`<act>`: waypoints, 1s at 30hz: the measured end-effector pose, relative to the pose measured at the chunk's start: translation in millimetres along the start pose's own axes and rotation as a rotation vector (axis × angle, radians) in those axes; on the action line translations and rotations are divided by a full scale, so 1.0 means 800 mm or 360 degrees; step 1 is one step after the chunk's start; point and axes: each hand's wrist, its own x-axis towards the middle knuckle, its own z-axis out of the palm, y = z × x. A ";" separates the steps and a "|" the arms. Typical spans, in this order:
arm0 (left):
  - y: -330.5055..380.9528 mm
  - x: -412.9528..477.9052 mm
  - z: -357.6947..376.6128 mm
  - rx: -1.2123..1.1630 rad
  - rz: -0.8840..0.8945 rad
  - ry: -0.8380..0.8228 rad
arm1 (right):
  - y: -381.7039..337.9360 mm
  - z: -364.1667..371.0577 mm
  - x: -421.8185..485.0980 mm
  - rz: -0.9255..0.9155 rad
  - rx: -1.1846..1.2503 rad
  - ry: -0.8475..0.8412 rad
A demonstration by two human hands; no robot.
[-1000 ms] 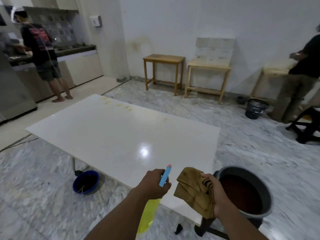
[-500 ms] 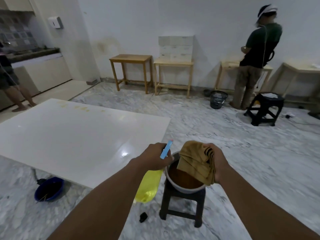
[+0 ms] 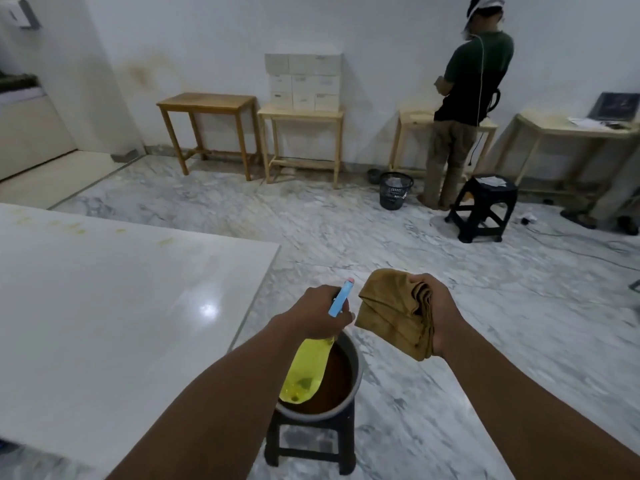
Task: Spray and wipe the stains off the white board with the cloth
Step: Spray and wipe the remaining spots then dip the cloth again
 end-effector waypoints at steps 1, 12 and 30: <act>0.003 0.020 0.003 0.0002 -0.0011 0.0005 | -0.012 -0.005 0.014 0.0006 -0.0006 0.0008; 0.055 0.224 0.027 0.0040 -0.0098 -0.0031 | -0.142 -0.103 0.159 0.0064 -0.0016 0.0118; 0.103 0.454 0.011 -0.0126 -0.0526 0.0418 | -0.364 -0.105 0.429 0.0279 -0.0458 -0.0356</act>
